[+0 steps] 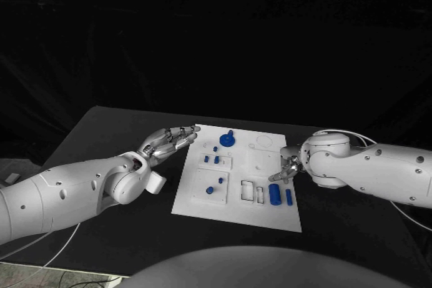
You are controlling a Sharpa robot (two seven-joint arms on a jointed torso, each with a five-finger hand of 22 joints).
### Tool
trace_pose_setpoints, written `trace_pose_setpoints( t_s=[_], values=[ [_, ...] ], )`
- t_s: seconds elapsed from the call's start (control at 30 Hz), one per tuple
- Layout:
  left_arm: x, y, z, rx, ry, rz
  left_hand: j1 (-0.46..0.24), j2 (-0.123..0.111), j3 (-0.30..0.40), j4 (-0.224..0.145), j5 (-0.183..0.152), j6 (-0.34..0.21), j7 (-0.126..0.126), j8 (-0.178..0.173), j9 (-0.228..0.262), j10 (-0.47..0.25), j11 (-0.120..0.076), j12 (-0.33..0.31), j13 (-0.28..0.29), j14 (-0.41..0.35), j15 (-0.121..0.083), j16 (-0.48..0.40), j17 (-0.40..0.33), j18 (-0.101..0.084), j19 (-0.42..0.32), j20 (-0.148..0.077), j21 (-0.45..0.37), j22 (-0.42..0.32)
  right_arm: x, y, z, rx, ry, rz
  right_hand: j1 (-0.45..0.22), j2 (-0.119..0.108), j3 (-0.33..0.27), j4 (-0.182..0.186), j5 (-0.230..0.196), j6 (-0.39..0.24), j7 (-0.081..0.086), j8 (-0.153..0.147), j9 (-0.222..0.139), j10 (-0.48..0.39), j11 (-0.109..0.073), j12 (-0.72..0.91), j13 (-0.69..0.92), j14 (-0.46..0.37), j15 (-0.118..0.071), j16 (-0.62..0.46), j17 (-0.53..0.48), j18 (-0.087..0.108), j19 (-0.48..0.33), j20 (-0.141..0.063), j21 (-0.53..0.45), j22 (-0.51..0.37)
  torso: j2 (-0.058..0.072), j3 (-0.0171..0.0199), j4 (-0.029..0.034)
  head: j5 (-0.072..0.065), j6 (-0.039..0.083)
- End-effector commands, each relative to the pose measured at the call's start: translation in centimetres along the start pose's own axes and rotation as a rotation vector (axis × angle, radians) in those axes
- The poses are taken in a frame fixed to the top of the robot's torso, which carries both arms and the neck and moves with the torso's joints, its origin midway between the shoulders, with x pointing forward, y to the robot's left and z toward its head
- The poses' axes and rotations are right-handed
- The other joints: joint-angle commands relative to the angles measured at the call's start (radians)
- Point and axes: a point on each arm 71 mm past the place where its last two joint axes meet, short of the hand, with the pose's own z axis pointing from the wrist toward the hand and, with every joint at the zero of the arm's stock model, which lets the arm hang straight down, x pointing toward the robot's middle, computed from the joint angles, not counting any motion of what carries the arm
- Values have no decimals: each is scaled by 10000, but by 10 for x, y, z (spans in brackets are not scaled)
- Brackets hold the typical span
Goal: Assemble the parts on the task board
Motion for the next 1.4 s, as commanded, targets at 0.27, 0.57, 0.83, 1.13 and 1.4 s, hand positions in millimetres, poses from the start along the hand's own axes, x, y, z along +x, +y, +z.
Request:
trace_pose_setpoints(
  t_s=[0.27,0.57,0.83,1.13,1.4],
  values=[
    [3,0,1,21,219,-175,-62,7,-43,-24,54,64,5,78,11,-2,46,31,10,80,28,73,9,144,36,2,17,-34,8,3,6,-47,452,629,-64,-43,-37,-19,-409,-37,38,-100,24,1023,39,37,2629,1043,86,34,2632,-60,-149,19,-160,1797,2,-1,3,28,-1],
    [4,0,0,-30,242,-192,-59,9,-42,-24,59,63,6,80,10,0,47,37,11,83,32,76,10,142,34,2,15,-38,13,3,11,34,614,624,-221,-104,-144,63,-1039,-203,104,-208,122,1023,94,37,2629,1043,128,34,2632,-34,-207,58,-287,1758,5,-1,-4,53,-1],
    [4,1,1,-65,263,-202,-54,12,-41,-25,70,71,7,85,10,-1,48,37,10,83,35,77,10,140,34,2,15,-38,14,3,12,63,667,622,-116,-118,-118,-15,-873,-313,129,-224,257,1023,116,37,2629,1043,146,34,2632,-15,-251,78,-377,1732,-4,-3,-3,42,-1],
    [4,1,1,-153,318,-220,-53,13,-41,-25,69,63,8,85,9,-4,50,27,8,85,38,80,11,139,32,3,14,-41,18,4,14,61,854,638,-137,-209,-160,-19,-729,-545,187,-299,386,1023,159,37,2629,1043,171,34,2632,14,-312,98,-513,1690,-1,-2,3,42,-1],
    [5,2,1,-228,392,-251,-51,14,-40,-25,70,94,10,92,12,-3,51,32,9,90,41,84,12,139,38,4,18,-29,23,5,19,68,1082,843,94,-118,-12,-206,-162,-694,199,-262,717,1023,179,37,2629,1043,194,34,2632,48,-380,128,-684,1644,5,-1,6,61,-1]
  ],
)
